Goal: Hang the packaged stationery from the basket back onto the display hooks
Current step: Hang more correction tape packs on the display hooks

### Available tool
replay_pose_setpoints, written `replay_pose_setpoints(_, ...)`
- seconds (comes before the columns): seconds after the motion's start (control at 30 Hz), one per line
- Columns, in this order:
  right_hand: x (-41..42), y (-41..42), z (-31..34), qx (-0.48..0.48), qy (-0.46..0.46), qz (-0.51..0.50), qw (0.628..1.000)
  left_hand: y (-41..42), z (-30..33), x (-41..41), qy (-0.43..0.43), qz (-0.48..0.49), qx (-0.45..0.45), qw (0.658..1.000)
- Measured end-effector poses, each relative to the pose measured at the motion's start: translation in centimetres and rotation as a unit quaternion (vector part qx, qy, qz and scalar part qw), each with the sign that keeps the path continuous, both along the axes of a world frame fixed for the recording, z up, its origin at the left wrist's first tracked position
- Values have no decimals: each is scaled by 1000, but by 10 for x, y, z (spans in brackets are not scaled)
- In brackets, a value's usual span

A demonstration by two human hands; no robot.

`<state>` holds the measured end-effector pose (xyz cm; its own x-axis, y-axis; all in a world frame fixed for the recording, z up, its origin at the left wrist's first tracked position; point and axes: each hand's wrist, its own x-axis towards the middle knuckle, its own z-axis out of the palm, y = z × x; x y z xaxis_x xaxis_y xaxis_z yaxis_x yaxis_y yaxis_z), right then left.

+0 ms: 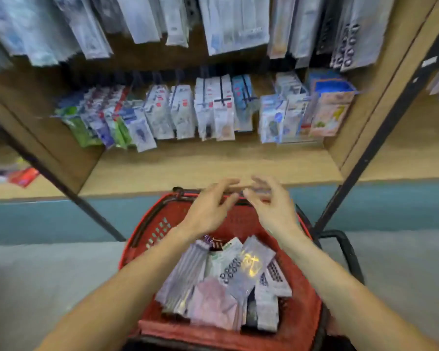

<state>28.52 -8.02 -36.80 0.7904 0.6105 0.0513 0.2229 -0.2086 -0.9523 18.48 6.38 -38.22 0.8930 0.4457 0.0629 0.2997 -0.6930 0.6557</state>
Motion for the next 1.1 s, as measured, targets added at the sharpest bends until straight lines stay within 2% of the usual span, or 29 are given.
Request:
replay_pose_setpoints(0.1,-35,5,-67,-159,87,32,983,9,-62,-47,98,27,3,995)
replay_pose_setpoints(0.2,-46,11,-126,-297,169,24,939,8,-113,-68,207,43,-42,977)
replay_pose_setpoints(0.3,-47,11,-164,-371,227,-14,900,-4,-151,-64,265,34,-107,958)
replay_pose_setpoints(0.43,-44,8,-197,-426,239,-42,872,-23,-189,-47,318,24,-149,936)
replay_pose_setpoints(0.63,-47,11,-217,-418,256,-91,867,-31,-205,-31,324,7,-141,935)
replay_pose_setpoints(0.73,-49,11,-215,-373,274,-134,876,-34,-203,-31,292,28,-236,926)
replay_pose_setpoints(0.83,-48,12,-220,-316,293,-174,886,-34,-200,-33,246,86,-380,887)
replay_pose_setpoints(0.93,-37,8,-249,-272,318,-198,887,-37,-196,-35,198,120,-473,850)
replay_pose_setpoints(1.0,-37,5,-238,-241,329,-216,887,-40,-190,-39,176,136,-506,834)
replay_pose_setpoints(1.1,-46,-1,-188,-198,333,-231,893,-39,-185,-45,146,161,-565,796)
